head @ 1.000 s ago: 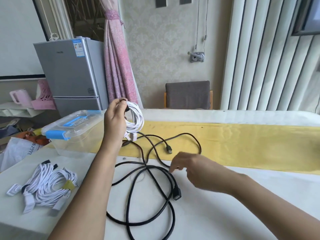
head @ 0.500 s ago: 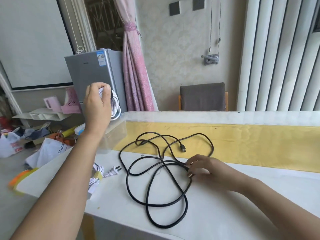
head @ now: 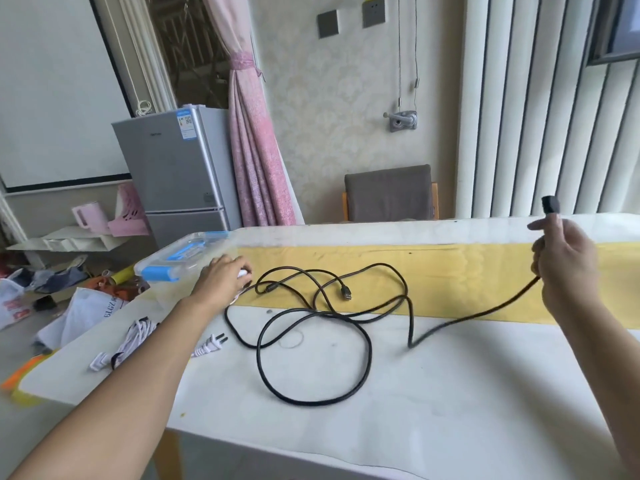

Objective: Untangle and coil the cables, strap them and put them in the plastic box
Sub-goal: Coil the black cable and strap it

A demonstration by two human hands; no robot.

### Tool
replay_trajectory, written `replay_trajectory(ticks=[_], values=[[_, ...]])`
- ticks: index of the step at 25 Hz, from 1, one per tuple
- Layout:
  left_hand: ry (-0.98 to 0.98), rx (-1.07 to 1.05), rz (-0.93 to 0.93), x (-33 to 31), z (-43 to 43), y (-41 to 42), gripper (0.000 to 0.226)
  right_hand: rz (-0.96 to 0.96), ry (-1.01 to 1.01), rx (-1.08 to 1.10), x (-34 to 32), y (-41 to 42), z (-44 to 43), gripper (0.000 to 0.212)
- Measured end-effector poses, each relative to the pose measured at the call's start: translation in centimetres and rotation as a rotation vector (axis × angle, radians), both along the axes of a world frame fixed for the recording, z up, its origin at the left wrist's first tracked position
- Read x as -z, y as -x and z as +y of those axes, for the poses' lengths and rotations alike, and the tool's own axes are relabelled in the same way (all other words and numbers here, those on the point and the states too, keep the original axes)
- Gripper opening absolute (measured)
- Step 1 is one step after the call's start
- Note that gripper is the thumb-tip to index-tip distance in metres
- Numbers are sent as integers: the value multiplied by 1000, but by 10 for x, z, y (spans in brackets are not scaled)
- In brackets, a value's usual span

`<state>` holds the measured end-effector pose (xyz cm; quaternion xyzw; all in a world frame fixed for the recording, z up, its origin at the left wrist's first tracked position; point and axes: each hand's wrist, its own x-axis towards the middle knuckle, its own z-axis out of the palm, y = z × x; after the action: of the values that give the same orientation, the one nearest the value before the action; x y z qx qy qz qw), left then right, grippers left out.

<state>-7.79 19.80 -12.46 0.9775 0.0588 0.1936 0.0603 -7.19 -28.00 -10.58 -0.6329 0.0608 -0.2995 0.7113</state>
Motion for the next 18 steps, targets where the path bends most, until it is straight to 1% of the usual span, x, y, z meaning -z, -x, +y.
replay_trajectory(ticks=[2,3,4,5,6,7,8,9,10,11,12,13,14,16,18], values=[[-11,-21,202,7,-6,-4,19,-39,97,80,-4,6,-1,33],[-29,-36,270,6,-10,-6,20,-76,116,66,-8,7,2,34],[-59,-46,306,2,-19,-9,22,-104,110,14,-11,7,4,33],[-77,-32,298,-4,-31,-10,25,-107,77,-84,-15,7,7,30],[-60,23,234,-15,-49,-10,26,-86,6,-224,-19,8,9,28],[15,111,135,-26,-71,-9,25,-44,-104,-390,-21,9,13,26],[131,228,47,-37,-99,-5,21,18,-236,-558,-22,12,16,25],[295,359,20,-48,-129,3,16,81,-350,-706,-22,14,21,24],[492,495,65,-56,-161,12,16,118,-425,-812,-21,17,25,24],[687,626,166,-61,-192,18,22,120,-467,-875,-20,18,28,23],[835,711,284,-61,-219,24,31,101,-497,-909,-20,19,32,22],[898,764,381,-56,-244,25,40,61,-521,-921,-21,21,34,21],[893,811,443,-48,-267,25,45,10,-538,-923,-23,22,36,20],[849,906,525,-32,-300,25,42,-77,-553,-931,-24,24,39,17],[873,994,555,-19,-317,22,33,-119,-518,-927,-25,24,36,13]])
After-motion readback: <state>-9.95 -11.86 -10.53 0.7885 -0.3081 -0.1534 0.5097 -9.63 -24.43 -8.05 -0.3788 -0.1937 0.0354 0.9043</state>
